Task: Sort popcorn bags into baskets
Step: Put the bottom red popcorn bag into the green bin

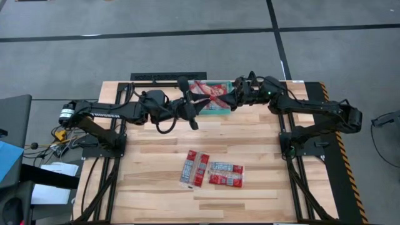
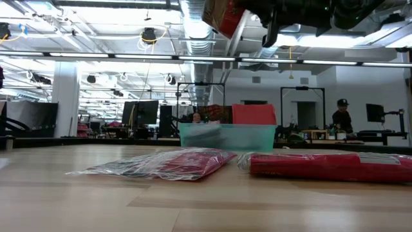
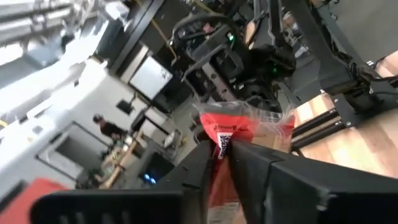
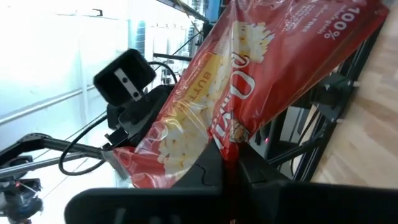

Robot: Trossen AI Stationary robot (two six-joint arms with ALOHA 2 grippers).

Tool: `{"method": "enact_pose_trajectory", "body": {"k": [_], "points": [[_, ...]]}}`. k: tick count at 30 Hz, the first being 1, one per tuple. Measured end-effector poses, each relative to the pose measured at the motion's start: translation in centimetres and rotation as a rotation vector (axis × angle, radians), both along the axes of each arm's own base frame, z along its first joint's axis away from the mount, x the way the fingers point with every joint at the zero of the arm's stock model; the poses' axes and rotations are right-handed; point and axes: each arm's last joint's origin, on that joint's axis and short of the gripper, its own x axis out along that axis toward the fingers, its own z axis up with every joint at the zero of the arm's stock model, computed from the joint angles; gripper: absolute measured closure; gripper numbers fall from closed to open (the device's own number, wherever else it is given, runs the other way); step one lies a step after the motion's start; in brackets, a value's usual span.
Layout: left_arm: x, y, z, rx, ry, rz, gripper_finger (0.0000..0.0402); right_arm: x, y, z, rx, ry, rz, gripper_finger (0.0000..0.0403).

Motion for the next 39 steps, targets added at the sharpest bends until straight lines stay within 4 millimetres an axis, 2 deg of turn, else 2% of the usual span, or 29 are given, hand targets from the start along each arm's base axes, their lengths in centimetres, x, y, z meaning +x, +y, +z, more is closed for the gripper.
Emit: {"method": "enact_pose_trajectory", "body": {"k": [5,11,16,20,22,25,33,39], "points": [[-0.1,0.1,-0.2,-0.093,-0.03,0.089,0.0295,-0.6,-1.5,0.0,-0.031,0.008,-0.057,0.0389],[-0.2,0.3,-1.3,-0.19,0.024,0.165,0.0229,-1.9,-4.3,-1.4,-0.101,0.141,-0.18,0.0389],[-0.3,0.3,-2.4,-0.274,0.088,0.201,0.0197,-3.9,-6.9,-3.8,-0.225,0.377,-0.286,0.0389],[-0.5,0.5,-2.9,-0.348,0.096,0.229,0.0187,-5.6,-8.9,-6.7,-0.379,0.645,-0.365,0.0389],[-0.5,0.5,-3.0,-0.374,0.089,0.234,0.0186,-5.8,-9.8,-7.9,-0.48,0.705,-0.352,0.0389],[-0.5,0.7,-3.2,-0.406,0.081,0.244,0.0186,-5.4,-10.9,-9.2,-0.581,0.715,-0.311,0.0389],[-0.7,0.8,-3.5,-0.433,0.089,0.27,0.0186,-3.0,-11.6,-14.0,-0.571,0.802,-0.194,0.0387],[-0.7,0.8,-3.7,-0.452,0.095,0.28,0.0187,-1.8,-12.0,-15.6,-0.578,0.866,-0.22,0.0362]]}}
